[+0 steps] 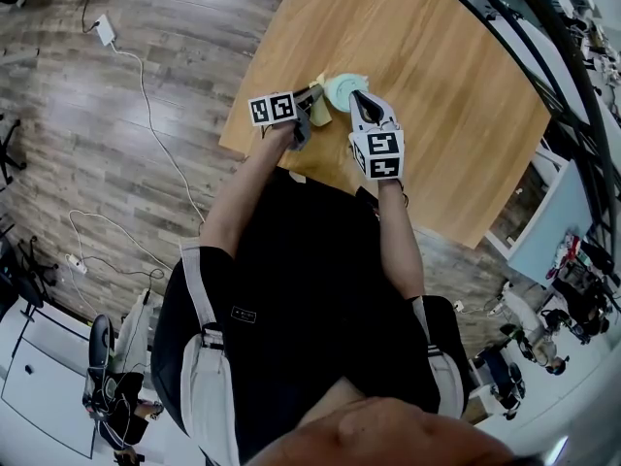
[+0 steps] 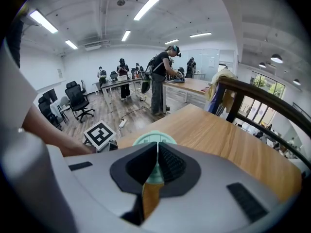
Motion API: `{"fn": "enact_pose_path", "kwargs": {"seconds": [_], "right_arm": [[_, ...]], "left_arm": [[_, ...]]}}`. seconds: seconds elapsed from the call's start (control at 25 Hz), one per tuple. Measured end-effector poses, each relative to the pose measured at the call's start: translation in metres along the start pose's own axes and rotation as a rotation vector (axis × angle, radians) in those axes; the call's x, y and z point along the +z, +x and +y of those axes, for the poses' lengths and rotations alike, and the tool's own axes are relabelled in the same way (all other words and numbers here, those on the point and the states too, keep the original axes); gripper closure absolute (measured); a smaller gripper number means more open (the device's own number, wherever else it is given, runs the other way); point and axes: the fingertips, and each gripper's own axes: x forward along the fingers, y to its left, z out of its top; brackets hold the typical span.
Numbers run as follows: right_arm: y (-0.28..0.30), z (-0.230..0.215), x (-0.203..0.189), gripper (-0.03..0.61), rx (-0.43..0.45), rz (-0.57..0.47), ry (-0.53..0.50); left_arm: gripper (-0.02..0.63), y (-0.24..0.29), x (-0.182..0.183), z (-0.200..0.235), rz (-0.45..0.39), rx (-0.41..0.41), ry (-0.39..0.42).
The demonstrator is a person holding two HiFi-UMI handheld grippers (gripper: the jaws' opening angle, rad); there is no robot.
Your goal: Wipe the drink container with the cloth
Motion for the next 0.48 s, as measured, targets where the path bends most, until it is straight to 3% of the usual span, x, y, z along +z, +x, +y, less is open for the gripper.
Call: {"fn": "enact_pose_path", "kwargs": {"seconds": [0.16, 0.48], "right_arm": [[0.000, -0.001, -0.002, 0.545, 0.002, 0.001, -0.006], [-0.001, -0.002, -0.001, 0.545, 0.001, -0.001, -0.007]], "left_arm": [[0.580, -0.008, -0.009, -0.011, 0.000, -0.024, -0.029], [0.580, -0.031, -0.020, -0.070, 0.003, -0.153, -0.045]]}}
